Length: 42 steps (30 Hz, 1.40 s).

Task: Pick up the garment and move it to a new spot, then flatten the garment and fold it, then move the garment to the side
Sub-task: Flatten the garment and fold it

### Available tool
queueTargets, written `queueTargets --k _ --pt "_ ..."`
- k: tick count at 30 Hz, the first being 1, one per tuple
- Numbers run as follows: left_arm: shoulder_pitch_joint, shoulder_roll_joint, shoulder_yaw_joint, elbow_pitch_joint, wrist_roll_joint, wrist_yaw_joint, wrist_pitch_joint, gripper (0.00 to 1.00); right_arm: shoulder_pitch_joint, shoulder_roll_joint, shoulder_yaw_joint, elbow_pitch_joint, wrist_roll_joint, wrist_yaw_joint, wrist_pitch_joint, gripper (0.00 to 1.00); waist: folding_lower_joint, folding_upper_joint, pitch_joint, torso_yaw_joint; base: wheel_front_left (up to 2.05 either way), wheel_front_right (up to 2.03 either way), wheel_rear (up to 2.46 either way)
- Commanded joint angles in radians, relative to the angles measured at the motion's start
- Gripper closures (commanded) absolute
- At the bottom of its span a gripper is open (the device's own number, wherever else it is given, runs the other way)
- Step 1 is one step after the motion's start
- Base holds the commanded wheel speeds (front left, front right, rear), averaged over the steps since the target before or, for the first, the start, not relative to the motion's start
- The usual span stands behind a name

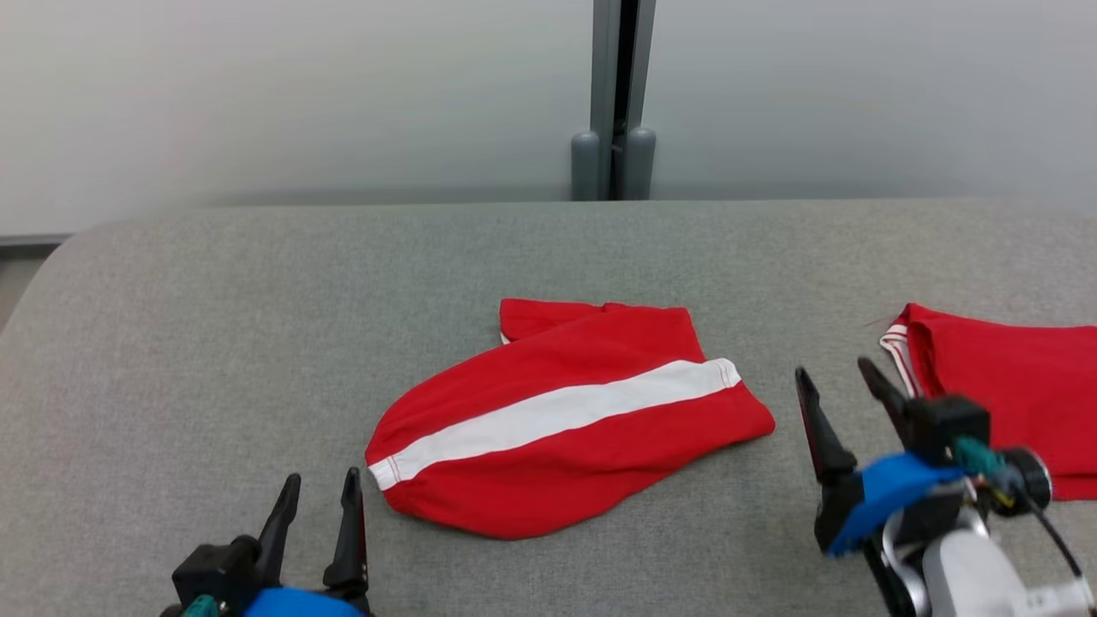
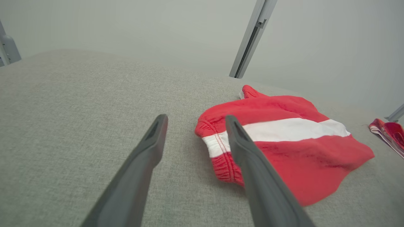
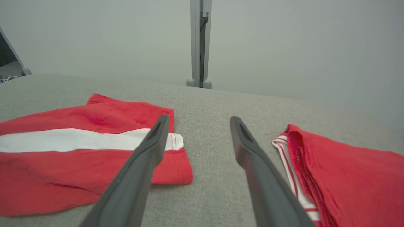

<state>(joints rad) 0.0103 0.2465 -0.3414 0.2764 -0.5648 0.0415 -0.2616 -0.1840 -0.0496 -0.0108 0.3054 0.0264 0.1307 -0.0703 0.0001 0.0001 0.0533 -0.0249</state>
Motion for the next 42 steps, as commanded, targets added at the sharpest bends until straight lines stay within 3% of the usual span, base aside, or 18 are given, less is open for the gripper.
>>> queueTargets --k 1,4,8,11,17,28,42 --pt "-0.021 0.0 -0.003 -0.004 0.005 -0.006 -0.004 0.0 -0.022 -0.002 -0.004 -0.001 -0.004 0.0 0.015 0.0 -0.0001 -0.0001 0.014 0.012 0.0 0.0 0.0" --pt "-0.044 -0.006 -0.009 -0.011 0.014 -0.007 -0.004 0.0 -0.14 -0.002 -0.013 0.03 -0.044 0.0 0.166 0.0 -0.0001 -0.0001 0.054 0.037 0.0 0.0 0.0" --pt "-0.064 -0.009 -0.01 -0.006 0.015 -0.015 -0.005 0.0 -0.221 -0.006 -0.015 0.078 -0.041 0.0 0.276 0.0 -0.0001 -0.0001 0.083 0.061 0.0 0.0 0.0" --pt "-0.087 -0.015 -0.01 0.003 0.02 -0.022 -0.005 0.0 -0.306 -0.042 0.013 0.156 0.043 0.0 0.408 0.0 -0.0001 -0.0001 0.117 0.093 0.0 0.0 0.0" --pt "-0.111 -0.022 -0.006 0.017 0.031 -0.034 -0.005 0.0 -0.369 -0.105 0.059 0.242 0.147 0.0 0.509 0.0 -0.0001 -0.0001 0.153 0.128 0.0 0.0 0.0" --pt "-0.117 -0.024 0.008 0.025 0.047 -0.042 -0.005 0.0 -0.345 -0.159 0.139 0.276 0.288 0.0 0.553 0.0 -0.0001 -0.0001 0.162 0.137 0.0 0.0 0.0" --pt "-0.128 -0.018 0.005 0.021 0.056 -0.038 -0.005 0.0 -0.351 -0.175 0.286 0.244 0.381 0.0 0.481 0.0 -0.0001 -0.0001 0.177 0.118 0.0 0.0 0.0"
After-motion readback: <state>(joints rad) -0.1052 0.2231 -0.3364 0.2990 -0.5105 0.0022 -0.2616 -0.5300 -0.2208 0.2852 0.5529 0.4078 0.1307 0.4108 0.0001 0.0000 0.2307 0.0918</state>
